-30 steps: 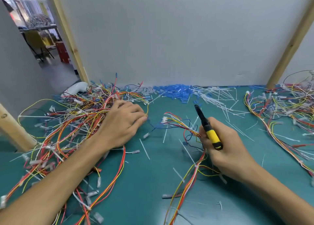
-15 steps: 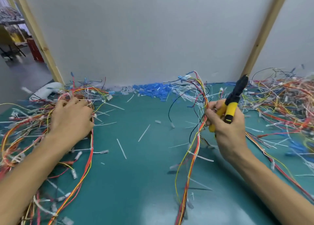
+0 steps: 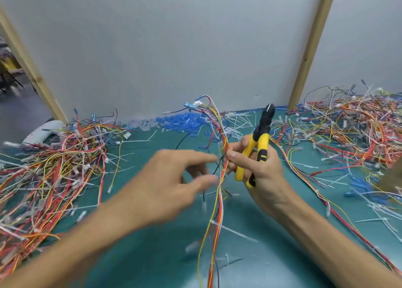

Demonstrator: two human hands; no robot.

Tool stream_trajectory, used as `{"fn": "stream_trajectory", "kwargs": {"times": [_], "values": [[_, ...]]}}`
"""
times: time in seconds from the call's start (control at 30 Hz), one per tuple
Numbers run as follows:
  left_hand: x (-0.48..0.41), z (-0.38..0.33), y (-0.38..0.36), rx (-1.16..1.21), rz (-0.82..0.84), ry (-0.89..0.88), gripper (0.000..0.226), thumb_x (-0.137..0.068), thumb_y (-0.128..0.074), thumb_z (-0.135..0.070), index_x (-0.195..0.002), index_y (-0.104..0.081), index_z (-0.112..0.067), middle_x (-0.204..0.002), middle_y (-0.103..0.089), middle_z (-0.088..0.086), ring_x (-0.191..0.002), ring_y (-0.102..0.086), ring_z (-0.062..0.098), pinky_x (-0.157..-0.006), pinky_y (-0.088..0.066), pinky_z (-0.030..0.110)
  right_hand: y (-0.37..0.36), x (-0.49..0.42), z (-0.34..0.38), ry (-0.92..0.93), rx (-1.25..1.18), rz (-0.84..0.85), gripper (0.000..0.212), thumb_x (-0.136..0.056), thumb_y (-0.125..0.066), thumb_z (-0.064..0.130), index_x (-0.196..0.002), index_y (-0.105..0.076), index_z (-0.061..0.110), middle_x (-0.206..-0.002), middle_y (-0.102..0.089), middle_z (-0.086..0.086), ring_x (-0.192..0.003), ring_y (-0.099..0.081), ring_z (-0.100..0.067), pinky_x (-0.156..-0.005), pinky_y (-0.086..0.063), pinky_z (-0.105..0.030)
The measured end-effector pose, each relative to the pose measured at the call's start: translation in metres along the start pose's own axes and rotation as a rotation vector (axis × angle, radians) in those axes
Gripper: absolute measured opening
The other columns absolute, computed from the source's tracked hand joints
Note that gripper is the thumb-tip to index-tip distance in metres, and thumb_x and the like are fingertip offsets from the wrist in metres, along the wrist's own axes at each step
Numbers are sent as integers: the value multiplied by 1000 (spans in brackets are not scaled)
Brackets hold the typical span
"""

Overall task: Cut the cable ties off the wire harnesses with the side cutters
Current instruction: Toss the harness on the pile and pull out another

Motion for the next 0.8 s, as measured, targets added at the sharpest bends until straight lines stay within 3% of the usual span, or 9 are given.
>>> {"fn": "stream_trajectory", "kwargs": {"times": [0.07, 0.13, 0.2, 0.3, 0.47, 0.57, 0.67, 0.73, 0.8], "values": [[-9, -3, -33, 416, 66, 153, 28, -96, -71, -35, -123, -70, -30, -109, -76, -7, -97, -73, 12, -87, -57, 28, -3, 3, 0, -28, 65, 70, 31, -81, -74, 2, -97, -51, 12, -89, -75, -10, -63, -65, -19, -59, -54, -27], [-14, 5, -45, 682, -4, 279, 20, -97, -69, -25, -116, -72, -18, -106, -78, 5, -90, -75, 22, -82, -61, 34, -6, 4, 2, -48, 107, 154, 25, -86, -70, 2, -98, -50, 8, -99, -78, -14, -67, -68, -21, -60, -56, -27], [-16, 21, -45, 792, -107, 331, 17, -97, -67, -22, -109, -71, -10, -89, -78, 7, -74, -73, 20, -66, -57, 23, -9, 4, 7, -66, 119, 243, 20, -89, -65, 0, -98, -48, 7, -112, -78, -20, -72, -71, -25, -64, -58, -30], [-16, 51, -43, 918, -178, 404, 19, -97, -65, -9, -111, -60, 2, -77, -74, 13, -64, -71, 25, -59, -56, 28, -12, 6, 5, -42, 251, 240, 20, -92, -63, -5, -97, -47, 5, -117, -77, -20, -72, -71, -27, -61, -54, -32], [-6, 80, -43, 935, -201, 317, 15, -101, -54, 0, -114, -52, -7, -73, -72, 13, -63, -73, 29, -57, -56, 27, -10, 5, -8, -37, 476, 49, 19, -96, -67, -8, -93, -53, 4, -101, -72, -20, -59, -63, -15, -57, -48, -26], [1, 78, -49, 893, -123, 198, 17, -103, -56, -7, -114, -51, -19, -79, -74, 14, -68, -74, 32, -62, -54, 29, -12, 7, -11, -58, 511, 40, 16, -95, -72, 1, -93, -55, 0, -99, -70, -26, -60, -67, -12, -56, -48, -20], [5, 69, -55, 867, -47, 131, 17, -97, -60, -18, -106, -58, -32, -79, -74, 14, -70, -70, 25, -65, -52, 26, -15, 9, -11, -14, 552, 51, 17, -92, -75, -2, -94, -59, -4, -81, -68, -16, -57, -61, -10, -56, -46, -15], [9, 67, -62, 738, -43, 122, 16, -94, -63, -24, -101, -63, -39, -83, -75, 8, -73, -67, 20, -65, -49, 23, -16, 10, -10, 25, 610, 56, 19, -90, -76, -7, -88, -58, -1, -73, -64, -9, -58, -57, -11, -58, -46, -17], [11, 69, -67, 563, -64, 127, 14, -91, -66, -28, -104, -66, -34, -87, -72, 0, -78, -66, 20, -68, -52, 30, -17, 11, -8, 54, 670, 56, 23, -89, -78, -8, -85, -57, 1, -73, -62, -16, -59, -58, -14, -59, -48, -21]]}}
Point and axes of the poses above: each hand's wrist, its own x-axis away from the middle knuckle, its own y-axis out of the back of the hand, z = x × y, the point moved 5 cm from there along -x, towards the middle knuckle
